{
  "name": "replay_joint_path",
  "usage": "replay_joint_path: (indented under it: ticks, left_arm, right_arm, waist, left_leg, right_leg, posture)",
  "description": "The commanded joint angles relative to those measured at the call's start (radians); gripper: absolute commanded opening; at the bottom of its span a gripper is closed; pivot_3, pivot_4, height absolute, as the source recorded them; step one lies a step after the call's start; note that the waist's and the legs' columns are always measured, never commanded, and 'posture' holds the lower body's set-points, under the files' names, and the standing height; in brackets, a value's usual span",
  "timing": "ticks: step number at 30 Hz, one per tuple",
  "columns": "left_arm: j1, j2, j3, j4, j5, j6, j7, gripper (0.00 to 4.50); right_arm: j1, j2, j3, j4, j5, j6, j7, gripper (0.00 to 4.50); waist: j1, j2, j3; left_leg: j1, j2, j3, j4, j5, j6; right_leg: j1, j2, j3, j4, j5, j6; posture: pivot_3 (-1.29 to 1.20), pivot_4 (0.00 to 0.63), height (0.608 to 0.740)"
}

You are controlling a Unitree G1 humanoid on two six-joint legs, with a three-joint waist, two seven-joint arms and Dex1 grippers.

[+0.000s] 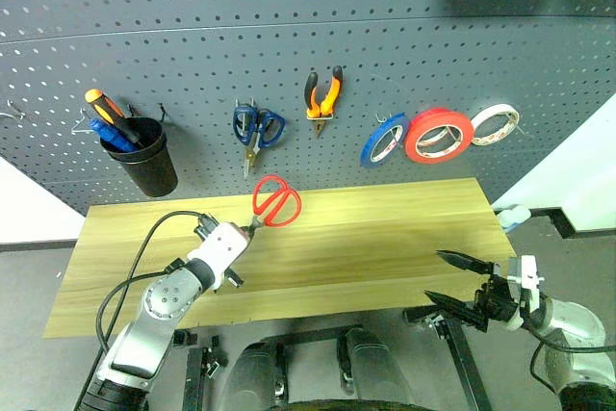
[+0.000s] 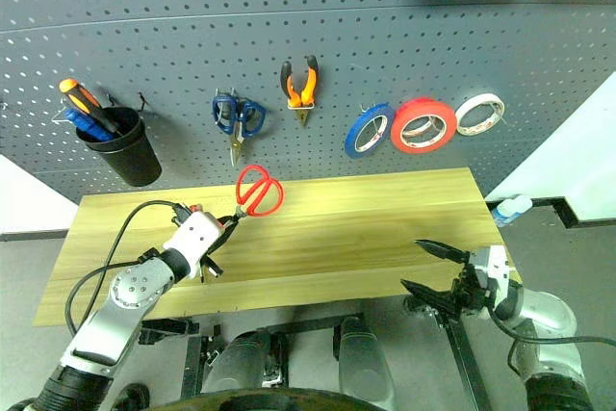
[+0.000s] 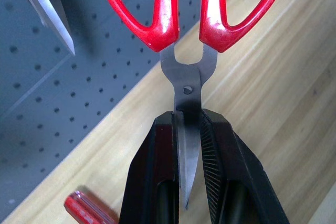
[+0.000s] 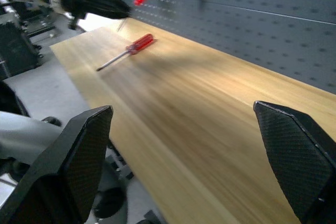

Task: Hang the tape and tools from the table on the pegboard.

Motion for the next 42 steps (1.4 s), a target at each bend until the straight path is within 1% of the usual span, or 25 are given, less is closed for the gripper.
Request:
replay_joint_path:
  ticks: [1,7,13,16,19,22,30,35,42]
  left_arm:
    - [0.011,0.000,0.031,-0.044,-0.006,-0.064,-0.003,0.27]
    - [0.050,0.005,0.060,-0.061,0.017,-0.148,0.019,0.27]
    - [0.063,0.000,0.087,-0.078,0.037,-0.210,0.042,0.27]
    - [0.062,0.000,0.097,-0.072,0.052,-0.235,0.056,0.27]
    - [0.060,-0.003,0.103,-0.065,0.063,-0.257,0.065,0.27]
    - [0.063,-0.010,0.110,-0.064,0.083,-0.284,0.090,0.27]
    - [0.073,-0.018,0.147,-0.050,0.135,-0.354,0.159,0.27]
    - [0.057,-0.033,0.168,-0.038,0.151,-0.334,0.189,0.27]
    - [0.046,-0.050,0.178,-0.025,0.162,-0.326,0.207,0.27]
  right_arm:
    - [-0.017,0.028,-0.034,0.059,0.044,-0.030,0.070,4.50]
    - [-0.022,0.059,-0.052,0.085,0.061,-0.043,0.111,4.50]
    - [-0.017,0.076,-0.077,0.026,0.130,0.069,0.111,4.50]
    - [-0.014,0.080,-0.088,-0.039,0.167,0.140,0.086,4.50]
    - [-0.004,0.078,-0.083,-0.149,0.188,0.223,0.028,4.50]
    - [0.007,0.076,-0.072,-0.316,0.222,0.331,-0.064,4.50]
    - [0.019,0.094,-0.053,-0.528,0.230,0.453,-0.221,4.50]
    - [0.021,0.103,-0.047,-0.619,0.242,0.505,-0.301,4.50]
    - [0.009,0.101,-0.021,-0.706,0.237,0.549,-0.374,4.50]
  waist:
    - [0.001,0.001,-0.003]
    - [-0.004,0.006,-0.008]
    - [-0.008,0.008,-0.014]
    - [-0.011,0.011,-0.019]
    - [-0.017,0.013,-0.024]
    - [-0.023,0.014,-0.027]
    - [-0.022,0.011,-0.035]
    - [-0.022,0.010,-0.039]
    - [-0.023,0.006,-0.047]
  left_leg:
    - [0.000,0.001,0.000,0.000,0.000,0.000]
    - [0.001,0.002,0.001,0.000,0.000,0.000]
    - [0.001,0.002,0.001,0.000,0.000,0.000]
    - [0.001,0.002,0.001,0.000,0.000,0.000]
    - [0.001,0.002,0.001,0.000,0.000,0.000]
    - [0.000,0.002,0.001,0.000,0.000,0.000]
    - [0.000,0.002,0.002,0.000,0.000,0.000]
    - [0.000,0.002,0.002,0.000,0.000,0.000]
    - [0.000,0.002,0.002,0.000,0.000,0.000]
  right_leg:
    - [0.000,0.001,0.000,0.000,0.000,0.000]
    - [0.000,0.001,0.002,0.000,0.001,-0.001]
    - [0.000,0.000,0.002,0.001,0.001,-0.002]
    - [0.000,0.000,0.002,0.001,0.001,-0.002]
    - [-0.001,0.000,0.002,0.001,0.001,-0.002]
    - [-0.001,0.000,0.002,0.001,0.001,-0.002]
    - [-0.002,0.000,0.002,0.002,0.001,-0.002]
    - [-0.002,0.001,0.002,0.002,0.001,-0.002]
    - [-0.002,0.002,0.002,0.003,0.003,0.001]
  posture:
    - [-0.17,0.104,0.736]
    - [-0.17,0.101,0.736]
    - [-0.17,0.102,0.736]
    - [-0.17,0.096,0.736]
    - [-0.17,0.094,0.736]
    - [-0.16,0.091,0.736]
    - [-0.16,0.086,0.736]
    - [-0.16,0.078,0.736]
    - [-0.16,0.073,0.736]
